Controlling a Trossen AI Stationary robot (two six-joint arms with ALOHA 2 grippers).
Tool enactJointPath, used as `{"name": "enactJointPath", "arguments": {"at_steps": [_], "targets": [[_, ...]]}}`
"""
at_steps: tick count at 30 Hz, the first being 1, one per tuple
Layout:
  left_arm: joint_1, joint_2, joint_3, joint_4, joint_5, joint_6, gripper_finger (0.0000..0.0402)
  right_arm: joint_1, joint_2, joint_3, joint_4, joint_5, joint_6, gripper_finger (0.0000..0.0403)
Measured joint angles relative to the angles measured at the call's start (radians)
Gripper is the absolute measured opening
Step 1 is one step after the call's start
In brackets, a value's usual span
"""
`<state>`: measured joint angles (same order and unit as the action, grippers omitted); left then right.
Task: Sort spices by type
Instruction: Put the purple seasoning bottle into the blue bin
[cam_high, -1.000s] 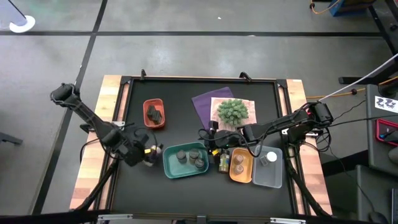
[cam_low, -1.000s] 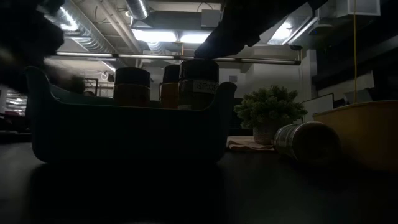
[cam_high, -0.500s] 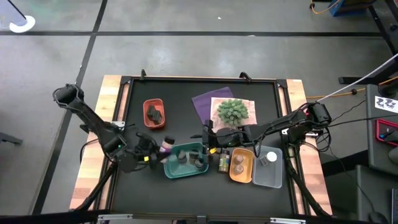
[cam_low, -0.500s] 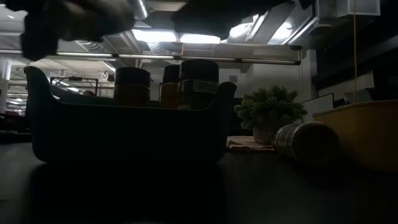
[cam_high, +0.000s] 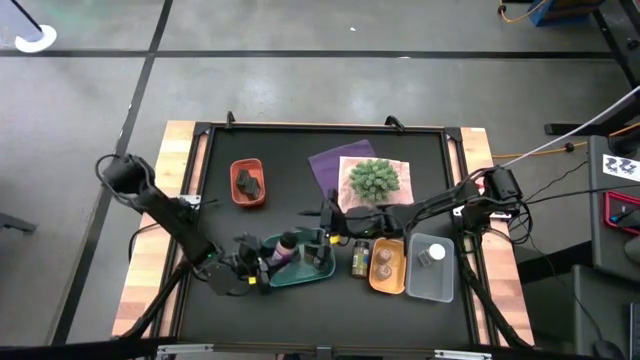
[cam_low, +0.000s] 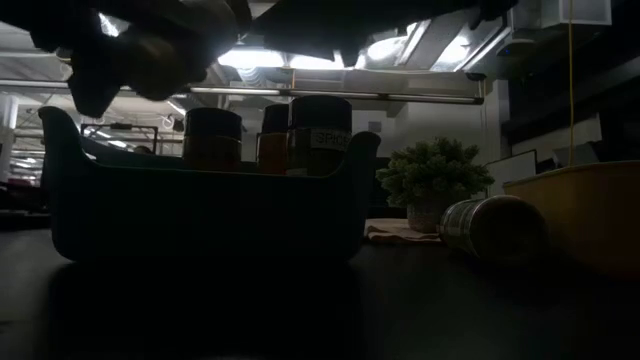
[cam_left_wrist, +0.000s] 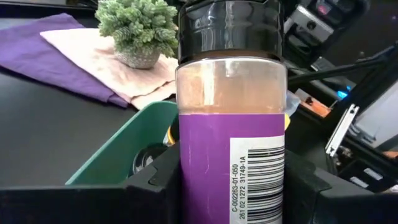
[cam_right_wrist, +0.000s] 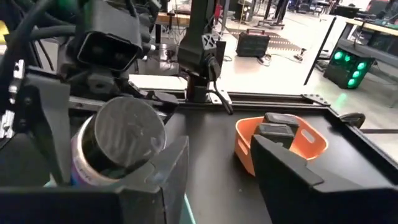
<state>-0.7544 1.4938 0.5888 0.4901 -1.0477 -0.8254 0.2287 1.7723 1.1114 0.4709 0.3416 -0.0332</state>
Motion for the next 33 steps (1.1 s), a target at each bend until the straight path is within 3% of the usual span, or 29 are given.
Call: {"name": "enactJointPath", "arguments": {"at_steps": [10,21,33], "targets": [[-0.018,0.053,0.000,0.070,-0.010,0.012,0.0165,0.001,0.066,0.000,0.019,0.004,0.071,0.0172],[-0.035,0.053,0.000,0.092,-0.013,0.053,0.0166,0.008,0.080,0.000,0.071,-0.126,0.143,0.0172],[-0.074,0.053,0.000,0.091,-0.013,0.066,0.0166,0.029,0.080,0.000,-0.010,-0.072,0.135,0.0172]]}}
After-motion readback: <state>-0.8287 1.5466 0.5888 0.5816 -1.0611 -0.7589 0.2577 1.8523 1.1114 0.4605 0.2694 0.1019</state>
